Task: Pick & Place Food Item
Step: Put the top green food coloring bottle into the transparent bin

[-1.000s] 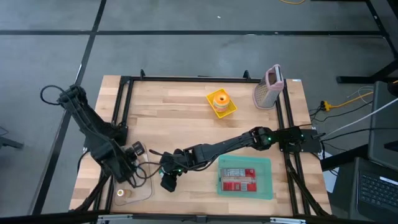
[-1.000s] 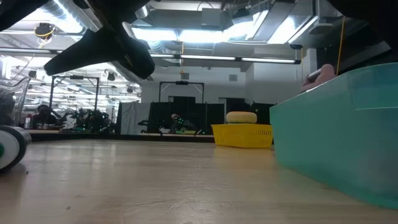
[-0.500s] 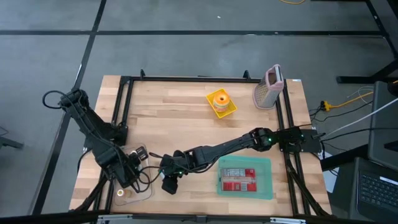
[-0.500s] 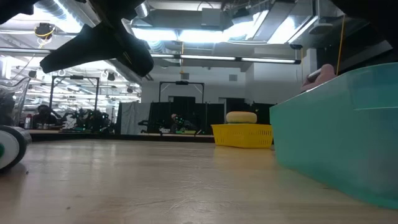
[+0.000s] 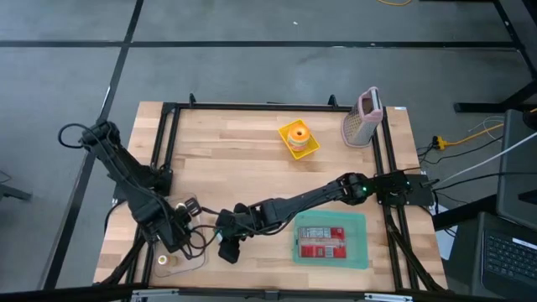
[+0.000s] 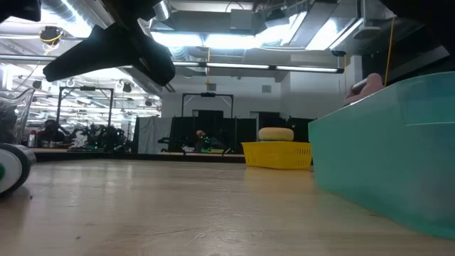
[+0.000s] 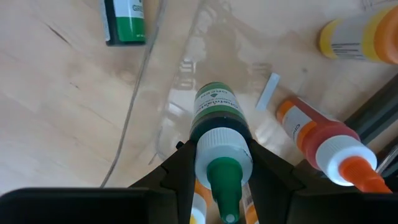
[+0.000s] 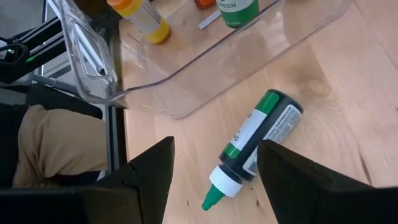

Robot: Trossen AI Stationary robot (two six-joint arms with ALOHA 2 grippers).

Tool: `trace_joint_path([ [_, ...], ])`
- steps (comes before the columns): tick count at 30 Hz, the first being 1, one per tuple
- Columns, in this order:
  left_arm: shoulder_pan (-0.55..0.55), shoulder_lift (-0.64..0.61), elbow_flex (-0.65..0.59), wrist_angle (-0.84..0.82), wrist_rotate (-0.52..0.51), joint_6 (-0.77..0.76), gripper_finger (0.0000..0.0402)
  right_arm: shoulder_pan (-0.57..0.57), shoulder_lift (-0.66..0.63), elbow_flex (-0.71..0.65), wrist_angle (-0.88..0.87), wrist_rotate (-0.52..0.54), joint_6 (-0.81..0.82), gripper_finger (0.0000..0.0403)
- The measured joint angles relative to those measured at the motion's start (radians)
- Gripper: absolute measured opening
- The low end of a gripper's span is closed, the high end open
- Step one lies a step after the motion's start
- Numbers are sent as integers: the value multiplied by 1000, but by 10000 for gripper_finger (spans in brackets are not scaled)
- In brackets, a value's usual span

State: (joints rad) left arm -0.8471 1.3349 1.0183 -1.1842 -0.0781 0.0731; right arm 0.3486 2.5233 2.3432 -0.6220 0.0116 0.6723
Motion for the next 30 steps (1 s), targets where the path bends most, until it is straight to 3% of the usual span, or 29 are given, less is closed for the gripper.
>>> trace_joint_path([
  [30,5,46,-71,80,36,0,116,15,1,0,9,26,0,227],
])
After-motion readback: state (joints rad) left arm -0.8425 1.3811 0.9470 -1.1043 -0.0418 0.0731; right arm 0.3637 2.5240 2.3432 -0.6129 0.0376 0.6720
